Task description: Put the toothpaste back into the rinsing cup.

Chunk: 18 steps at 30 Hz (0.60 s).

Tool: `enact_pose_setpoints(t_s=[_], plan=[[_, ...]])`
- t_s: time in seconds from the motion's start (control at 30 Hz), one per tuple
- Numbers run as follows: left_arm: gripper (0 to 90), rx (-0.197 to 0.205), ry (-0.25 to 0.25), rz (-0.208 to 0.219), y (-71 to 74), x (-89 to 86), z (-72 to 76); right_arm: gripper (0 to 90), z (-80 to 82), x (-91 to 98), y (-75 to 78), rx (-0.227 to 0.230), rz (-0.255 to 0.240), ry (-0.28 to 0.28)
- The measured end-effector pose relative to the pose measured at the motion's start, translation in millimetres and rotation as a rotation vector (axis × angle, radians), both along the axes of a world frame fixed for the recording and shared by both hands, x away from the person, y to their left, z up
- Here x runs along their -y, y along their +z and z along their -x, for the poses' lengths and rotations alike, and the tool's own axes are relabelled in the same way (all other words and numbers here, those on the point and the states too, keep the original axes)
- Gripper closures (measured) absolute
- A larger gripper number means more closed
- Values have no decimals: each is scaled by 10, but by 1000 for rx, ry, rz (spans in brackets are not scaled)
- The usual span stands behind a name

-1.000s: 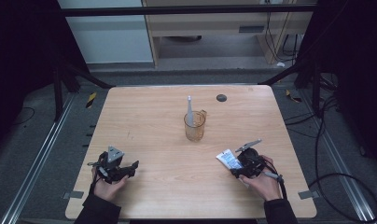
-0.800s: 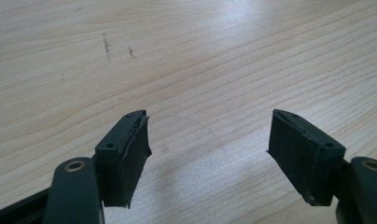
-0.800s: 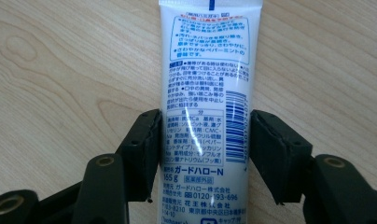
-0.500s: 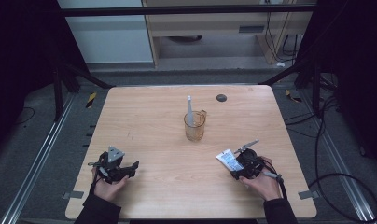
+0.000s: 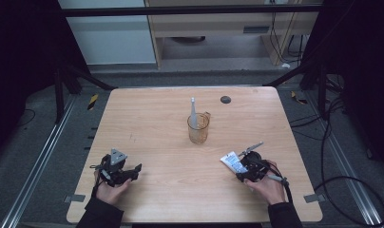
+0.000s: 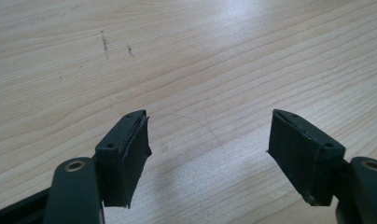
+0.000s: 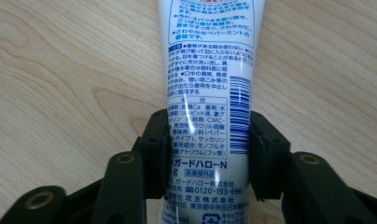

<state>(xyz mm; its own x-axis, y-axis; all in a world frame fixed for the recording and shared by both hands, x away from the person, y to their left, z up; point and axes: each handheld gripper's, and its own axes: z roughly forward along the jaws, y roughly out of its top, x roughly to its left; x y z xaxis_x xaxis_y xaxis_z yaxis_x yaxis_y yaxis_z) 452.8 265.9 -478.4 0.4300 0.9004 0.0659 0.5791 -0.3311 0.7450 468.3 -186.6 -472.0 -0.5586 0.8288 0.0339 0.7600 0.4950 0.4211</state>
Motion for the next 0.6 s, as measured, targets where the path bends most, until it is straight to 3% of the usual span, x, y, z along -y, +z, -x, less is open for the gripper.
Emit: enact_pose_setpoints(t_s=[0.37,0.6], plan=[[283,-6,7,-2,-5,-5,-9,671,27,35,27,23,-52,-22],[283,-4,9,-1,-2,-5,-6,677,64,52,122,88,-113,-36]])
